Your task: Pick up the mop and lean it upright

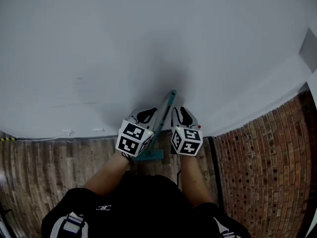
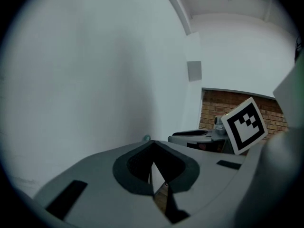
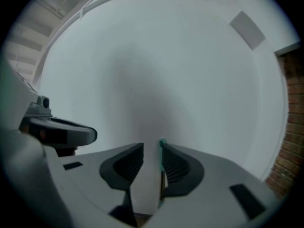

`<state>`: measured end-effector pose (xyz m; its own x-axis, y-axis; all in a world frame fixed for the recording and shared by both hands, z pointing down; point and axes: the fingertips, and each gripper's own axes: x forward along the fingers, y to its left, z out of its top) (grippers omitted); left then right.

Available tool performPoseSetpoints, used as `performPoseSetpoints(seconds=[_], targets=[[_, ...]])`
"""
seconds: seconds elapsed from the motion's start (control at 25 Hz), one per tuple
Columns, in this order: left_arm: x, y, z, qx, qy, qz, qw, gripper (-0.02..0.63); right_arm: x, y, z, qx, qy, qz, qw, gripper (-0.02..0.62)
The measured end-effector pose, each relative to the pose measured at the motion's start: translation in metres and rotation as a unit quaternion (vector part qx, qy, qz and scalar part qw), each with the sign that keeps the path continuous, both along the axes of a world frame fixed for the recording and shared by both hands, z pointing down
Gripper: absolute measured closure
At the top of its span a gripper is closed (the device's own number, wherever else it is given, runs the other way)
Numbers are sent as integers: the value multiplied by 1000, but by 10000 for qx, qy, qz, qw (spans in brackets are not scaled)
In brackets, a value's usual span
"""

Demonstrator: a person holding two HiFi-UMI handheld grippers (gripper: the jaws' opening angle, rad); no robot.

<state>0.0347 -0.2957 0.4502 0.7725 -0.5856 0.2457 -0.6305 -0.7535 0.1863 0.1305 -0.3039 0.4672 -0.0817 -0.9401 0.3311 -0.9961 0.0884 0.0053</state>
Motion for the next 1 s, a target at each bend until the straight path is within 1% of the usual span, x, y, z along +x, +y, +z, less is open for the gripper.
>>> performPoseSetpoints(seconds=[0.12,0.28,0.32,0.36,0.48,0.56,0.6,0.68,0.84,1.0], targets=[[-4,-10,6,-63,16,30,10000,615,2,-19,15,-135,90,102,9998,477],[-6,-22,8,-75,53,-108,9999,615,16,-52,43,-415,234,246,9986,477],[-7,-25,9,-94,41,-153,9998,615,18,-59,52,-542,233,246,9980,475],[-7,-27,10,-115,41,-190,9997,615,20,-65,61,-666,221,232,9973,460],[-8,-35,9,-106,45,-309,9995,615,21,-79,77,-904,202,139,9956,460],[-8,-39,9,-115,26,-414,9991,615,21,-83,81,-909,230,92,9956,468],[-7,-39,9,-134,17,-454,9989,615,21,-83,81,-880,255,73,9958,491],[-6,-38,11,-160,-22,-511,9986,615,23,-81,82,-803,269,20,9964,492],[-5,-39,14,-155,-134,-630,9978,615,26,-79,82,-706,93,-57,9974,494],[-6,-35,22,-265,-205,-734,9967,615,27,-71,80,-613,89,-187,9979,495]])
